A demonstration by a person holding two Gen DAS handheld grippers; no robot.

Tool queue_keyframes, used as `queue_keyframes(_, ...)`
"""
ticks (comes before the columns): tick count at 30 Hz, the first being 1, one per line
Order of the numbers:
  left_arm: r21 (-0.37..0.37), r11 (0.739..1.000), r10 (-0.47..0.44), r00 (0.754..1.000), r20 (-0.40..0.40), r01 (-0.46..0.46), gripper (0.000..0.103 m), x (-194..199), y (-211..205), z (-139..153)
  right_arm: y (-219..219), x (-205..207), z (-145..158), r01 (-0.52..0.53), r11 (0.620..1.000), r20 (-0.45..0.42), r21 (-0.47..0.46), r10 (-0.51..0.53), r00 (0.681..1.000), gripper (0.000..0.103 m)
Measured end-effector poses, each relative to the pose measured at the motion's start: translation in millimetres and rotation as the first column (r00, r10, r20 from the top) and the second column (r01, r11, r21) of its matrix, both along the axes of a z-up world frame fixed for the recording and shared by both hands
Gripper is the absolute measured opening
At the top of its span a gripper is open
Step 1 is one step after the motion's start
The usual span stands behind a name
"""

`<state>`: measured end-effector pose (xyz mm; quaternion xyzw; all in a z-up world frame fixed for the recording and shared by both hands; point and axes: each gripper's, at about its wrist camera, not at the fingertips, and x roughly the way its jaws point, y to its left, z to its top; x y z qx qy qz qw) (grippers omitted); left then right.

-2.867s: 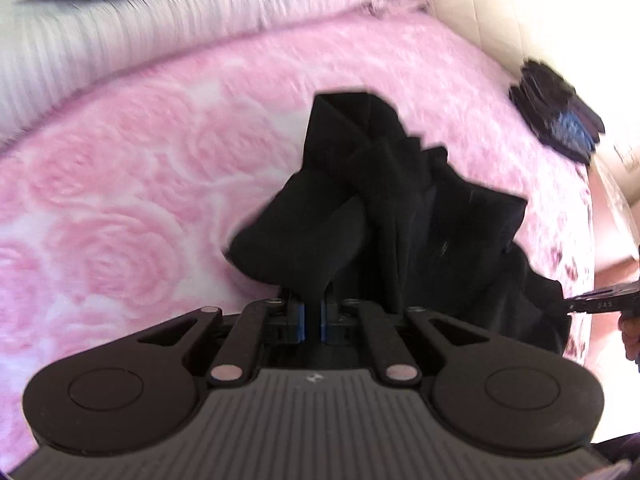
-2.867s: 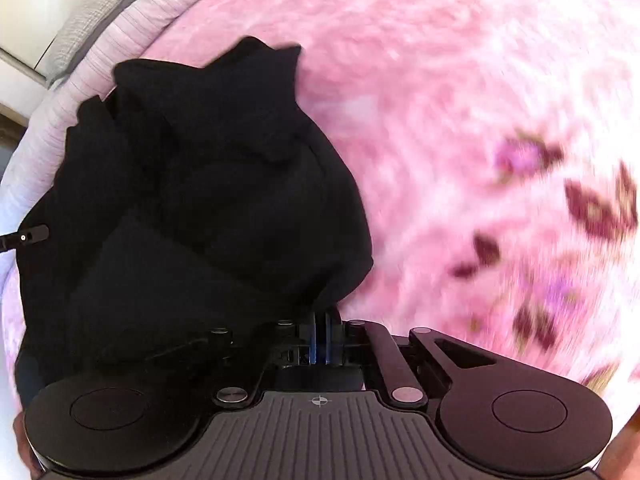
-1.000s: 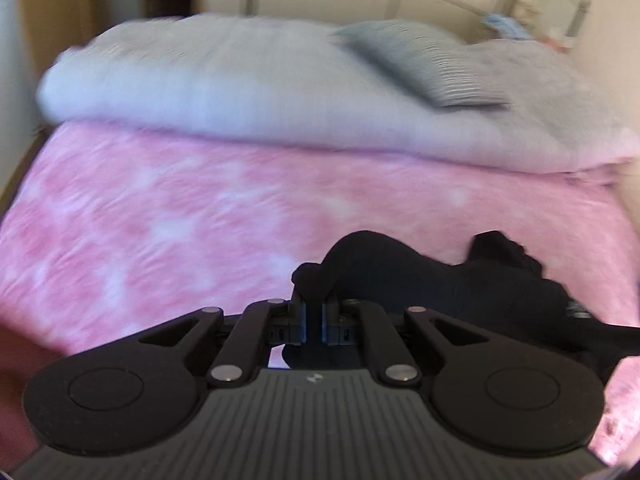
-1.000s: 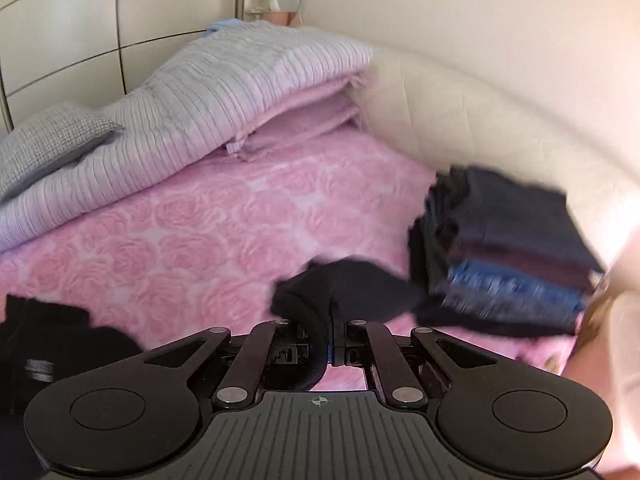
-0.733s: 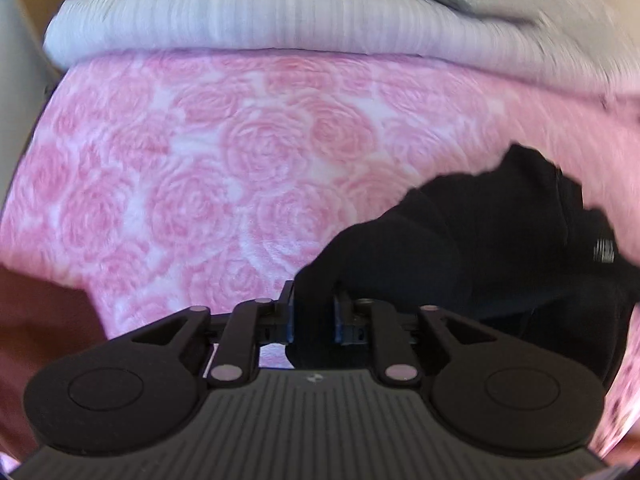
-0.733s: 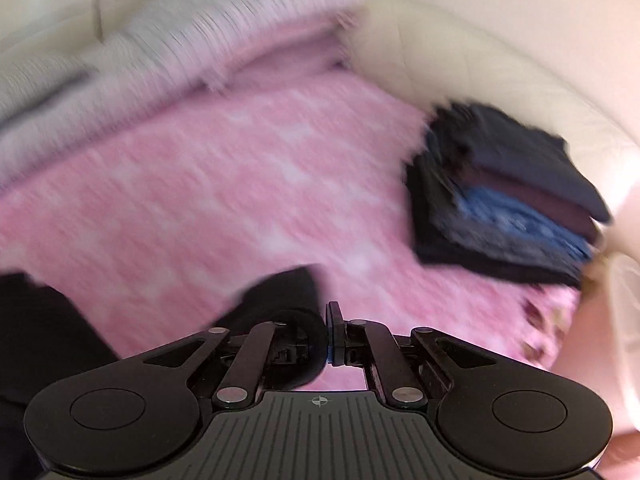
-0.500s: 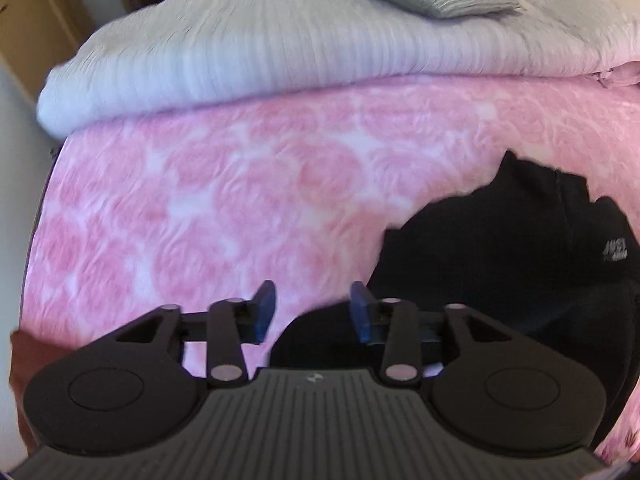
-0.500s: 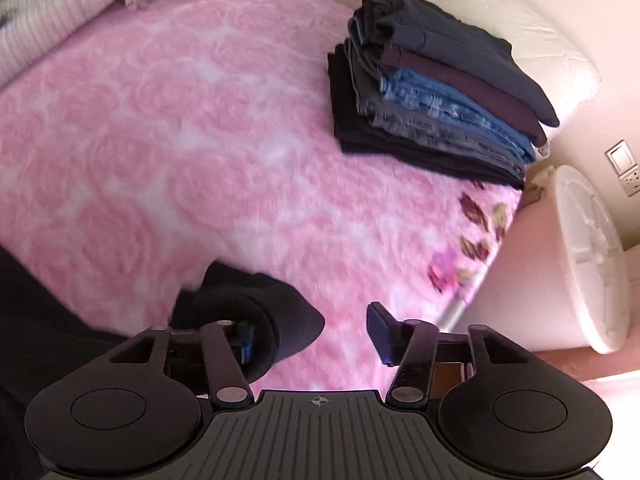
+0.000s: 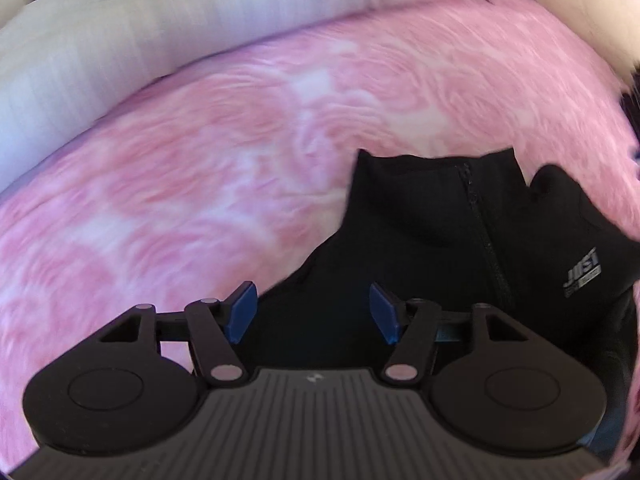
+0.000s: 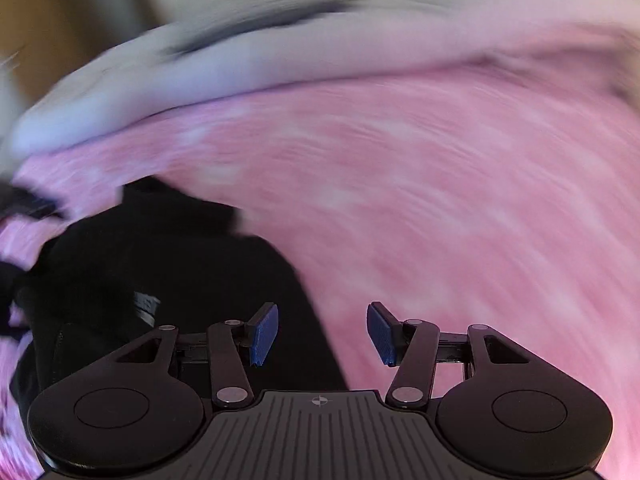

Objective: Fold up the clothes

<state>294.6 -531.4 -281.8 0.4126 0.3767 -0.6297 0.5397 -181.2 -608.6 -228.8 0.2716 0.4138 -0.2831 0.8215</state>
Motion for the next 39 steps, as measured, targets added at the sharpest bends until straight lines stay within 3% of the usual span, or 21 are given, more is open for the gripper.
queue_keyframes(2, 0.015, 0.999, -0.041, 0.999, 0.0, 0.041, 0.058, -3.3, -7.9, -12.8, -23.4, 28.1, -29.6, -0.103, 0.993, 0.037, 0.055, 0.101, 0.994, 0.055)
queue_keyframes(4, 0.034, 0.997, -0.072, 0.997, -0.003, 0.072, 0.058, -3.9, -11.5, -23.2, -40.5, 51.2, -60.5, -0.182, 0.981, 0.004, 0.061, 0.182, 0.983, 0.058)
queue_keyframes(8, 0.072, 0.989, -0.132, 0.991, -0.011, 0.132, 0.05, -5.2, -18.7, -43.9, -60.1, 67.0, -107.4, -0.236, 0.963, -0.009, 0.13, 0.24, 0.971, 0.061)
queue_keyframes(9, 0.081, 0.986, -0.147, 0.989, -0.013, 0.147, 0.038, -5.5, -20.5, -49.1, -61.0, 68.1, -112.9, -0.239, 0.961, -0.006, 0.136, 0.242, 0.97, 0.061)
queue_keyframes(10, 0.091, 0.983, -0.162, 0.987, -0.016, 0.162, 0.019, -5.8, -22.3, -54.3, -62.0, 69.2, -118.5, -0.242, 0.96, -0.004, 0.141, 0.245, 0.969, 0.061)
queue_keyframes(11, 0.095, 0.981, -0.169, 0.985, -0.023, 0.171, 0.006, -6.9, -22.3, -56.2, -62.3, 69.0, -120.1, -0.224, 0.964, -0.013, 0.141, 0.228, 0.974, 0.048)
queue_keyframes(12, 0.09, 0.981, -0.167, 0.985, -0.036, 0.17, 0.004, -9.1, -19.5, -52.9, -62.4, 67.7, -119.1, -0.195, 0.971, -0.026, 0.141, 0.201, 0.979, 0.027)
queue_keyframes(13, 0.079, 0.982, -0.17, 0.985, -0.038, 0.172, 0.004, -11.9, -15.7, -48.3, -65.7, 67.5, -116.8, -0.171, 0.972, -0.035, 0.161, 0.179, 0.983, 0.004)
queue_keyframes(15, 0.015, 0.991, -0.136, 0.99, -0.04, 0.137, 0.003, -7.6, -7.4, -24.3, -68.0, 69.5, -97.9, -0.166, 0.975, -0.042, 0.147, 0.174, 0.984, 0.003)
queue_keyframes(18, -0.103, 0.994, -0.044, 0.998, -0.054, 0.038, 0.004, 13.3, 1.4, 21.7, -68.9, 78.5, -48.4, -0.206, 0.978, -0.055, 0.016, 0.207, 0.977, 0.002)
queue_keyframes(21, -0.221, 0.974, 0.042, 0.998, -0.045, -0.051, 0.004, 39.3, -2.5, 62.2, -87.5, 90.7, 9.9, -0.223, 0.963, -0.031, -0.148, 0.221, 0.975, 0.002)
queue_keyframes(23, -0.281, 0.955, 0.092, 0.995, -0.025, -0.095, 0.005, 53.5, -15.0, 78.2, -104.5, 111.0, 28.9, -0.239, 0.939, -0.023, -0.246, 0.241, 0.97, 0.002)
queue_keyframes(26, -0.266, 0.942, 0.219, 0.976, 0.014, -0.207, 0.025, 72.2, -48.3, 58.7, -128.6, 151.7, 28.2, -0.261, 0.903, -0.04, -0.341, 0.263, 0.964, 0.003)
queue_keyframes(30, -0.236, 0.897, 0.376, 0.926, -0.037, -0.373, 0.026, 94.7, -48.0, 30.5, -138.2, 188.7, -8.4, -0.218, 0.887, -0.144, -0.408, 0.174, 0.974, 0.018)
queue_keyframes(31, -0.233, 0.891, 0.389, 0.92, -0.054, -0.39, 0.027, 96.3, -37.6, 26.7, -134.8, 185.5, -10.9, -0.19, 0.897, -0.123, -0.398, 0.153, 0.981, 0.021)
queue_keyframes(34, -0.186, 0.906, 0.375, 0.924, -0.069, -0.381, 0.028, 93.4, 10.3, 19.1, -117.5, 166.0, -16.0, -0.108, 0.933, -0.051, -0.344, 0.097, 0.994, 0.039)
queue_keyframes(39, -0.109, 0.914, 0.376, 0.918, -0.13, -0.39, 0.034, 70.7, 117.6, 24.2, -48.2, 106.3, -27.6, -0.055, 0.98, -0.048, -0.19, 0.047, 0.998, 0.043)
